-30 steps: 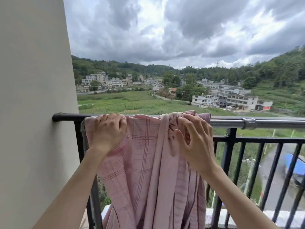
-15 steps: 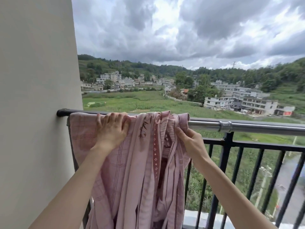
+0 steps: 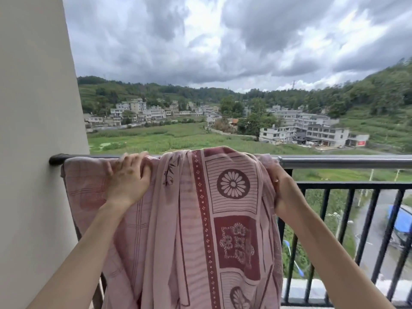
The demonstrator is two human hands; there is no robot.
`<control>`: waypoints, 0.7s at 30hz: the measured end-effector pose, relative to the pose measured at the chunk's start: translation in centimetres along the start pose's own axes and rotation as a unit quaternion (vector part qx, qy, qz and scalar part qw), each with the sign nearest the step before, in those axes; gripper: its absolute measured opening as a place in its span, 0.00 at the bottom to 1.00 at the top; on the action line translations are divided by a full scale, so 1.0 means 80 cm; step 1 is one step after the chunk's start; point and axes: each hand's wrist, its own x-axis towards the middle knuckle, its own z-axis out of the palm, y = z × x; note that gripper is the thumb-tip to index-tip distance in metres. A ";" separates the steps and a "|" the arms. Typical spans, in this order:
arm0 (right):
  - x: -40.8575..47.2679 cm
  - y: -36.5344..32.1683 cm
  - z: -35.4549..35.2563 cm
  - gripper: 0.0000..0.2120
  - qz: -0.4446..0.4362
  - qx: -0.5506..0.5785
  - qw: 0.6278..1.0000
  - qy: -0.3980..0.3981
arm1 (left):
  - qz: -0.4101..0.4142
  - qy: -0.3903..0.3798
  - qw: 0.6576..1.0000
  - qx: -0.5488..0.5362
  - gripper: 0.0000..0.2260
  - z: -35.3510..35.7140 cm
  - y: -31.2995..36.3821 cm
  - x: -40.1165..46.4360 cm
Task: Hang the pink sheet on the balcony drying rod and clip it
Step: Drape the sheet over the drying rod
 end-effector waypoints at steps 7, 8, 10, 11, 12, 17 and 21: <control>-0.014 -0.018 -0.031 0.18 0.020 -0.088 0.996 -0.020 | 0.114 0.134 0.968 -0.177 0.13 0.012 0.118 -0.052; -0.011 -0.020 -0.031 0.19 0.020 -0.107 0.993 -0.035 | 0.147 0.119 0.959 -0.209 0.11 0.013 0.144 -0.064; -0.007 -0.027 -0.032 0.23 0.023 -0.113 0.991 -0.074 | 0.191 0.055 0.942 -0.272 0.10 0.015 0.191 -0.084; -0.005 -0.031 -0.033 0.26 0.026 -0.111 0.988 -0.100 | 0.198 0.017 0.934 -0.298 0.11 0.017 0.212 -0.093; -0.002 -0.034 -0.036 0.28 0.027 -0.114 0.985 -0.126 | 0.195 -0.012 0.930 -0.312 0.14 0.021 0.231 -0.099; 0.012 -0.053 -0.059 0.30 0.009 -0.139 0.962 -0.235 | 0.121 0.028 0.957 -0.263 0.21 0.048 0.281 -0.107; 0.029 -0.064 -0.077 0.16 -0.032 -0.187 0.940 -0.283 | 0.054 0.052 0.949 -0.305 0.06 0.046 0.292 -0.109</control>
